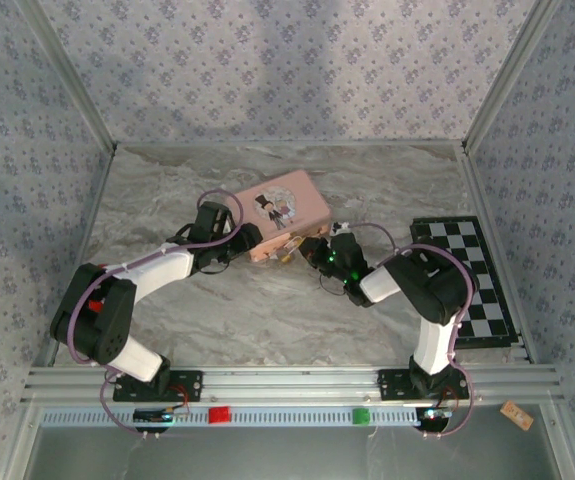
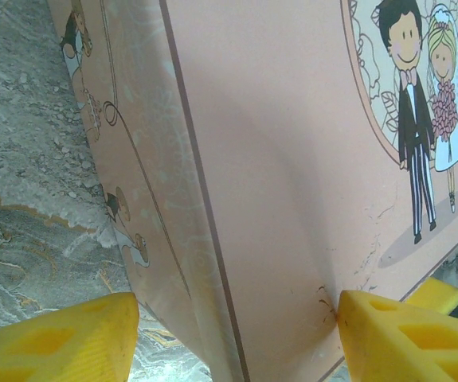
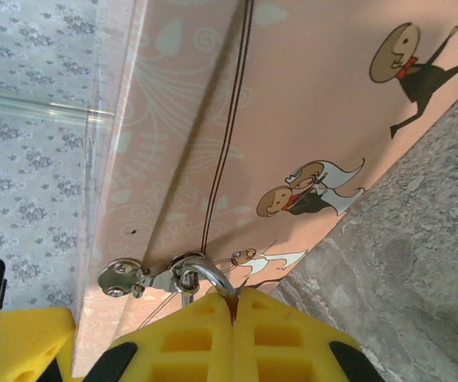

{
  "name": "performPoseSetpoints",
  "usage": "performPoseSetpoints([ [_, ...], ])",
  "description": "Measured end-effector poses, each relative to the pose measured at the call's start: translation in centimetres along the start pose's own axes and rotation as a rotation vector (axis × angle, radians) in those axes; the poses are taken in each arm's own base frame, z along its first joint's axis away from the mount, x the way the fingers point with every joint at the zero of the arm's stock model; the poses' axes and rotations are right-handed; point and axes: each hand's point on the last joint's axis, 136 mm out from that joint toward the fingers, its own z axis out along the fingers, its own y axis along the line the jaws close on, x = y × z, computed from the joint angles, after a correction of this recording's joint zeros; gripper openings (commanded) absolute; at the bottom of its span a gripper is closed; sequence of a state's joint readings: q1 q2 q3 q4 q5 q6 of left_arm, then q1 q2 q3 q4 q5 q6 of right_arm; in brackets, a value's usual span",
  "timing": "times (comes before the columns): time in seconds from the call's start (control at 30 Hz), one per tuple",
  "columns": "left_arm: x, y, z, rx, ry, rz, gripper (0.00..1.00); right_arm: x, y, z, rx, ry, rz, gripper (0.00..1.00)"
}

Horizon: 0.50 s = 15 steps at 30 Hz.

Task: Unlock the padlock with the key

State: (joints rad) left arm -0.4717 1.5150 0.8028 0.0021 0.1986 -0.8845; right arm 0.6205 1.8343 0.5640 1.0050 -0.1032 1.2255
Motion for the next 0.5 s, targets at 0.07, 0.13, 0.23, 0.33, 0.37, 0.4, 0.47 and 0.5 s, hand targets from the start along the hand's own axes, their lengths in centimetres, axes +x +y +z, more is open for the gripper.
performPoseSetpoints([
  [0.07,0.0,0.0,0.0,0.0,0.0,0.0,0.67,-0.2,0.0,-0.1,0.006,-0.016,0.013,0.0],
  [0.13,0.0,-0.1,0.0,0.001,0.0,0.001,0.67,-0.4,0.1,-0.3,0.014,-0.04,0.022,0.0],
  [0.23,0.1,-0.1,0.0,0.002,0.002,0.002,0.67,-0.7,0.2,-0.8,0.025,-0.078,0.032,0.0],
  [0.33,0.1,-0.1,0.0,0.002,0.002,0.002,0.67,-1.1,0.4,-1.2,0.035,-0.105,0.032,0.0],
  [0.37,0.1,-0.1,0.0,0.001,0.002,0.002,0.67,-1.2,0.4,-1.3,0.037,-0.11,0.032,0.0],
  [0.4,0.1,-0.1,0.0,0.002,0.002,0.002,0.67,-1.3,0.4,-1.4,0.039,-0.118,0.032,0.0],
  [0.47,0.1,-0.1,0.0,0.001,0.001,0.002,0.67,-1.7,0.4,-1.5,0.045,-0.128,0.034,0.0],
  [0.5,0.1,-0.1,0.0,0.001,0.002,0.002,0.67,-1.8,0.3,-1.6,0.048,-0.132,0.035,0.0],
])
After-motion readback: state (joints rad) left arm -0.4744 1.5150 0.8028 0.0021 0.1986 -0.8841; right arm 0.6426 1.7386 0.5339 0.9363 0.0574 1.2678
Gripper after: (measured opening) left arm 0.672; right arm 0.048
